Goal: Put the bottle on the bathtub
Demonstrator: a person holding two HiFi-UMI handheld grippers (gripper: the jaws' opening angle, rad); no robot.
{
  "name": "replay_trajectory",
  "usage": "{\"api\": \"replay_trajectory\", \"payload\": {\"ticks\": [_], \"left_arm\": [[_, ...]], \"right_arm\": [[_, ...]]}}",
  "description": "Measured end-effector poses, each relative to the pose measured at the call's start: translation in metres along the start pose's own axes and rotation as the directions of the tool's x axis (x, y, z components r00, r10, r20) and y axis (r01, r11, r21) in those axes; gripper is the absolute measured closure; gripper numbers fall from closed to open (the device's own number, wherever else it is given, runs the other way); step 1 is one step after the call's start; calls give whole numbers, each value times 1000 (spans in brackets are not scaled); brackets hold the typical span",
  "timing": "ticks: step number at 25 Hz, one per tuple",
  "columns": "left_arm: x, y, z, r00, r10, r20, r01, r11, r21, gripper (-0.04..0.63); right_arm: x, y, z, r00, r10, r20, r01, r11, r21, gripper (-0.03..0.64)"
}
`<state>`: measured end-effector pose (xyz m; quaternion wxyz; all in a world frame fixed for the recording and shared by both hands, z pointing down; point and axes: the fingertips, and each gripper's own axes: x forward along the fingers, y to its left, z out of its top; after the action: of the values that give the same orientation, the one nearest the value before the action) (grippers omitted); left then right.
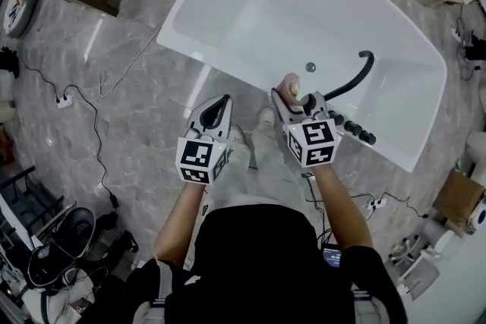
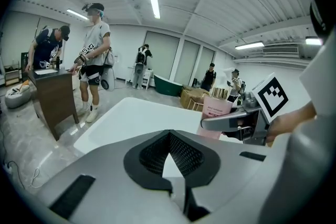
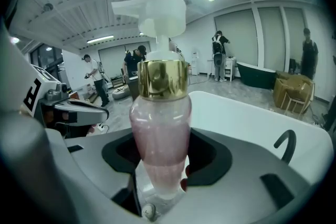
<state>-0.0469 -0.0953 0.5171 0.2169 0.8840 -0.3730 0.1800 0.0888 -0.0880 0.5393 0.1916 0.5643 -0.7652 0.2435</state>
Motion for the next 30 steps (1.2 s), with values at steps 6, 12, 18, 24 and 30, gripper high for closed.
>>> {"api": "replay_trajectory", "payload": {"ticks": [6, 12, 18, 24, 30], "left_arm": [[23, 6, -26, 999, -29, -27, 29, 1000, -6, 583], [42, 14, -56, 997, -30, -64, 28, 999, -25, 583], [49, 20, -76, 995, -32, -95, 28, 999, -38, 583], [51, 18, -84, 994, -29, -103, 25, 999, -42, 583], [54, 22, -91, 993, -21, -114, 15, 999, -49, 583]], "right_arm": [[31, -10, -40, 999, -8, -49, 8, 1000, 6, 380], [63, -22, -82, 995, -21, -98, 24, 999, 26, 380], [82, -23, -93, 992, -65, -109, 56, 995, -81, 380], [88, -28, -94, 993, -63, -102, 56, 996, -68, 380], [100, -27, -101, 993, -54, -104, 48, 997, -60, 380]]}}
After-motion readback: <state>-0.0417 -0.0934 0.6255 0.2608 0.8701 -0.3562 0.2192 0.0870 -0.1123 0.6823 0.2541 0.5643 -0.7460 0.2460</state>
